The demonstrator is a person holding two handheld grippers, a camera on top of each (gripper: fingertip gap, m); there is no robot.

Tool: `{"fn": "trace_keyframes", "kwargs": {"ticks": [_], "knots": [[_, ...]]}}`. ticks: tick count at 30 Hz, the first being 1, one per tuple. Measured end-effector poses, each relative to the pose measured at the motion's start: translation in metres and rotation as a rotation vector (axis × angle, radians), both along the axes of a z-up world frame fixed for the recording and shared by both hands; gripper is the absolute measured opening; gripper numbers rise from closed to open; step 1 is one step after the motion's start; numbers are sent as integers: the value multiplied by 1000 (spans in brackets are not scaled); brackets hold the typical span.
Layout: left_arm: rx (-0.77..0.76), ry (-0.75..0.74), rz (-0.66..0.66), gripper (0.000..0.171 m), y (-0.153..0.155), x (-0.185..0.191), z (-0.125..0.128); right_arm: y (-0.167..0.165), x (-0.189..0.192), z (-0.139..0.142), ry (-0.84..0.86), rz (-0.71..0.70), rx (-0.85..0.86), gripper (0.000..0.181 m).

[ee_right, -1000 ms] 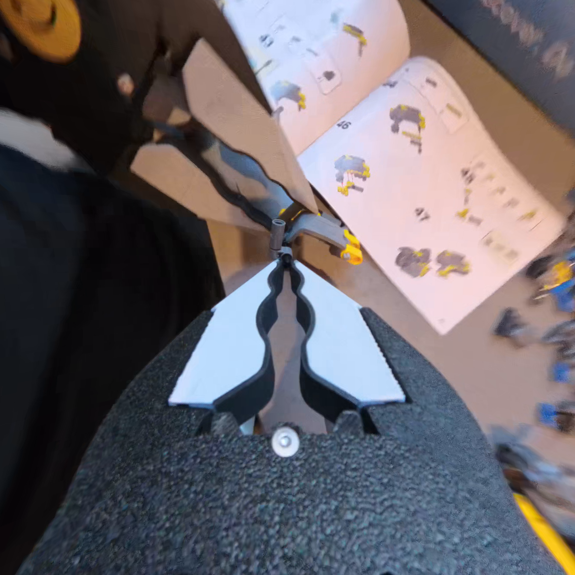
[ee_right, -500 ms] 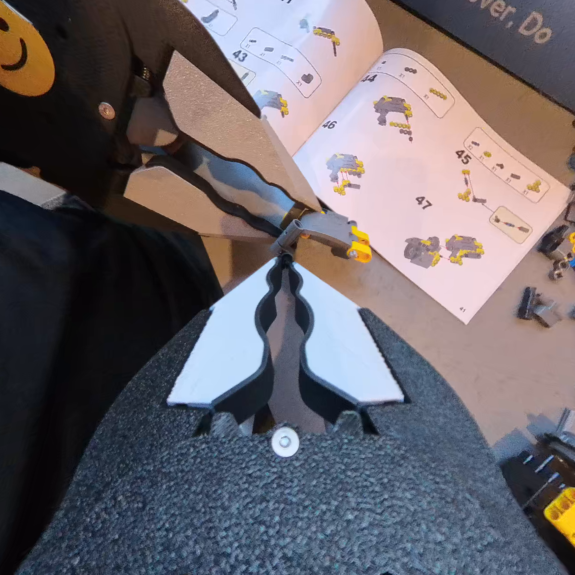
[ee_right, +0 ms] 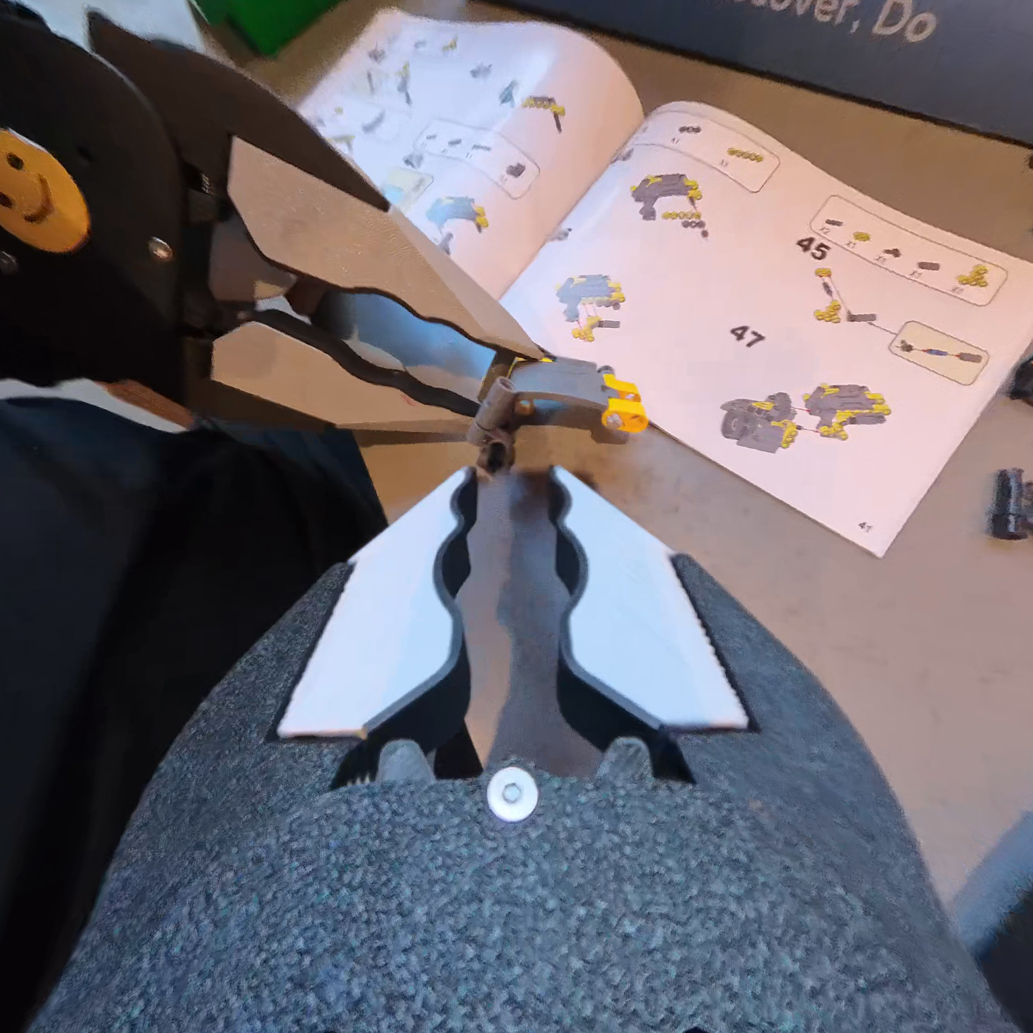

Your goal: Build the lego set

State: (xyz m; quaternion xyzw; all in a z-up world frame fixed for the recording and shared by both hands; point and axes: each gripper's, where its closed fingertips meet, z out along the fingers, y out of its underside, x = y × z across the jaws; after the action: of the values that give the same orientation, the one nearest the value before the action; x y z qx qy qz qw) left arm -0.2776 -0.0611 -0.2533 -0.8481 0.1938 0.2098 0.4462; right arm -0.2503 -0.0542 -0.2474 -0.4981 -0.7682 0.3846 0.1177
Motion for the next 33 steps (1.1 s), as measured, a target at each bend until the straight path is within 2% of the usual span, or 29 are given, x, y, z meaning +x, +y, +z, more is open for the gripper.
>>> {"fn": "trace_keyframes", "kwargs": {"ticks": [5, 8, 12, 15, 18, 22, 26, 30, 33], "knots": [[13, 12, 9, 23, -1, 3, 2, -9, 5, 12, 25, 22, -212, 31], [24, -13, 12, 24, 0, 5, 4, -7, 4, 13, 45, 21, -224, 32], [143, -105, -31, 23, -3, 4, 25, -6, 9, 30, 149, 55, -211, 38], [238, -197, -169, 24, -9, 20, 43, -4, 15, 42, 246, 109, -144, 45], [325, -233, -301, 23, -17, 34, 58, 0, 21, 53, 360, 166, 16, 51], [357, -275, -435, 24, -23, 52, 65, -10, 31, 70, 515, 276, 246, 59], [387, -259, -404, 24, -17, 51, 68, -20, 33, 77, 625, 279, 393, 67], [348, -266, -354, 23, -9, 56, 62, -25, 35, 79, 681, 238, 380, 69], [311, -297, -384, 23, -6, 67, 59, -28, 36, 77, 674, 264, 392, 59]]}}
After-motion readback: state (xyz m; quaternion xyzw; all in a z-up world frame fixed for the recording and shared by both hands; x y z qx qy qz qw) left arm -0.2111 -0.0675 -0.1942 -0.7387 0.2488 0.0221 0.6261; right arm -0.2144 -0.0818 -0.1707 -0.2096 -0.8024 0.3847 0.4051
